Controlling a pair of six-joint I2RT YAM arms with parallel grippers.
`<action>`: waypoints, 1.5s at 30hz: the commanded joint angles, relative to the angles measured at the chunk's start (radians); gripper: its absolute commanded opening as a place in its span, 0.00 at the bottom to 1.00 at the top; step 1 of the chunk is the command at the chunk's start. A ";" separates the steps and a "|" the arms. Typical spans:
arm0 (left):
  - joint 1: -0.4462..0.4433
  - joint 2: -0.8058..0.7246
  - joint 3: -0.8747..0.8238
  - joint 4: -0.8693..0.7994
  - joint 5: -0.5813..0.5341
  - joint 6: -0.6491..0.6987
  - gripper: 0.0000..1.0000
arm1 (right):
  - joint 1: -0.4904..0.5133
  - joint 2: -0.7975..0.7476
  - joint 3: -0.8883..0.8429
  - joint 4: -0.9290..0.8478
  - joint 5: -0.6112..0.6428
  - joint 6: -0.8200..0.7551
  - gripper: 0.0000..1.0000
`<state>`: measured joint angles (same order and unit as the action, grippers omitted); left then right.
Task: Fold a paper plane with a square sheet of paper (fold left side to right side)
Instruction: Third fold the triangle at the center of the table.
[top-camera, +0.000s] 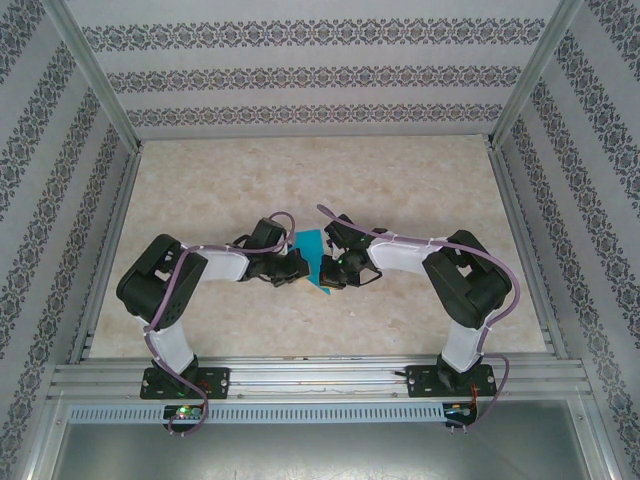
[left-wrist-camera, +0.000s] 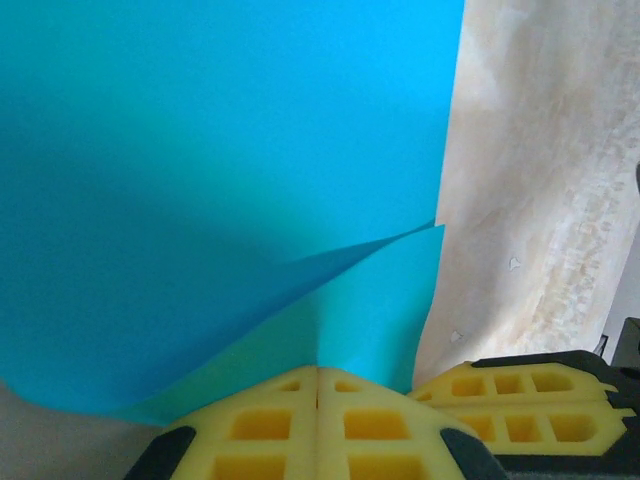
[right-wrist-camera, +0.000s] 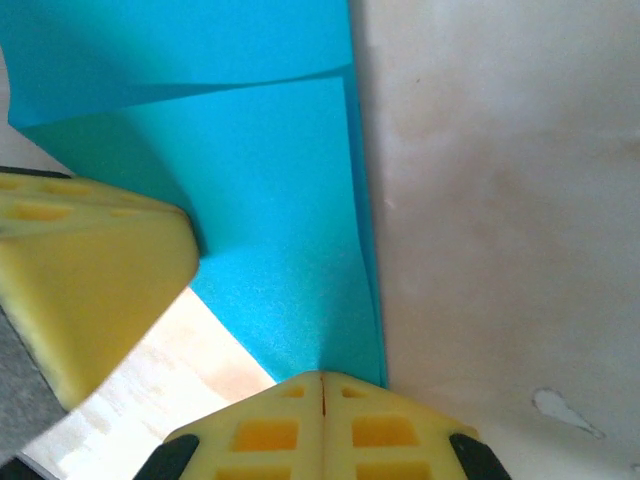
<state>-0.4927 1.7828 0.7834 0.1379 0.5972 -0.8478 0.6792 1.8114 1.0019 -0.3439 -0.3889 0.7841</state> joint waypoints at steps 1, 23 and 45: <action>0.067 -0.005 0.002 -0.133 -0.104 0.075 0.06 | 0.011 0.039 -0.022 -0.182 0.083 -0.023 0.00; 0.091 -0.180 0.033 -0.237 -0.044 0.184 0.06 | 0.007 0.011 -0.026 -0.141 0.073 -0.020 0.00; -0.031 0.045 0.072 -0.121 -0.075 0.129 0.05 | 0.001 0.013 -0.013 -0.141 0.050 -0.033 0.00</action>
<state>-0.5220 1.7947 0.8585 0.0128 0.5644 -0.7155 0.6846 1.8053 1.0061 -0.3744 -0.3744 0.7704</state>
